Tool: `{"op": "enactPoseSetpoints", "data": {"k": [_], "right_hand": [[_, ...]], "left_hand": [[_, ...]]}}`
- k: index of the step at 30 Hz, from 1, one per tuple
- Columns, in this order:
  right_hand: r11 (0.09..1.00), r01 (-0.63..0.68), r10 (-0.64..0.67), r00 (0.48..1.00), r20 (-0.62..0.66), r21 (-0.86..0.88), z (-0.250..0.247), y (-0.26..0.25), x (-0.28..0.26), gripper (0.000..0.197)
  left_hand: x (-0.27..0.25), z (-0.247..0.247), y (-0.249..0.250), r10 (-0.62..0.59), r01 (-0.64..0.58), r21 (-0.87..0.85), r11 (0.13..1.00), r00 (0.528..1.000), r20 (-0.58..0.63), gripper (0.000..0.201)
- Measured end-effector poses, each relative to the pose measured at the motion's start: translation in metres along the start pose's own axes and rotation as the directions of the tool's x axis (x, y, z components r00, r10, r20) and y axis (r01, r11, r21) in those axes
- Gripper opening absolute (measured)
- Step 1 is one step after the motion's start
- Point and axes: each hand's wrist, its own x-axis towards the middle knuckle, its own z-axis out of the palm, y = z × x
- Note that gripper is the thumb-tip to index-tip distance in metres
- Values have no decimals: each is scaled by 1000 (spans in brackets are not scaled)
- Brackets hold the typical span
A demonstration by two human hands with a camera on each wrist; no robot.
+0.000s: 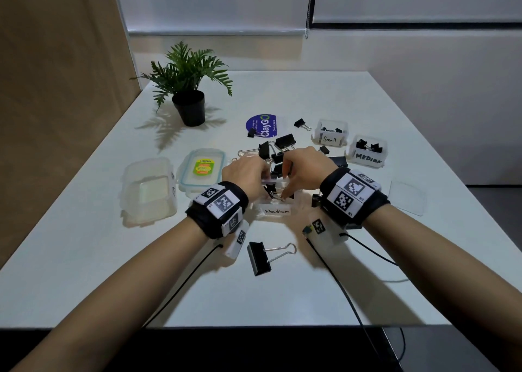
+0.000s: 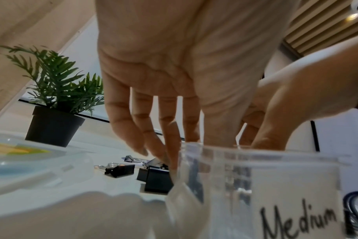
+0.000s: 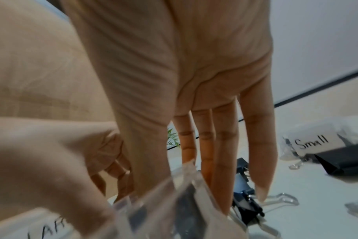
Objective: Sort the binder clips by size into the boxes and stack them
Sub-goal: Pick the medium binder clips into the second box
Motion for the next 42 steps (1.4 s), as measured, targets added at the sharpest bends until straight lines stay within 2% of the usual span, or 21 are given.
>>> {"op": "enactPoseSetpoints", "data": {"k": [6,9,11,13,17,20,25,27,30,32,40,42], "right_hand": [[948,-109,73,989,129,298,-17,19,3,38],[909,-177,165,984,65,378,-27,38,16,28],[944,-210,231,971,-57,255,-31,52,30,19],[962,-262,270,955,-121,78,-31,66,44,21],[944,-310,307,951,-45,-114,-28,78,62,31],[935,-315,325,945,34,-165,-23,78,71,35],[920,-339,356,933,57,-199,-15,78,86,45],[926,-311,327,944,43,-212,-11,81,91,39],[956,-206,198,978,-63,-207,-6,79,88,20],[969,-160,149,987,-67,-191,-4,77,85,13],[986,-150,149,989,-20,-79,-8,80,77,16],[990,-140,140,989,-37,22,-11,82,75,24]], "left_hand": [[1,-3,1,-26,25,36,999,999,36,26],[2,-3,0,-34,33,23,999,999,35,28],[2,-1,-1,-39,39,12,999,999,35,28],[2,0,-2,-44,44,2,999,998,40,29],[4,2,-4,-53,54,-22,998,997,47,28],[4,4,-7,-61,63,-36,997,997,52,27],[5,6,-10,-75,78,-56,995,996,52,27],[5,6,-10,-78,81,-59,995,996,48,27],[6,6,-10,-75,78,-60,995,996,49,26],[6,6,-10,-70,73,-59,996,996,56,26],[6,7,-10,-70,76,-76,994,995,74,24],[7,7,-10,-68,73,-74,995,995,74,24]]}}
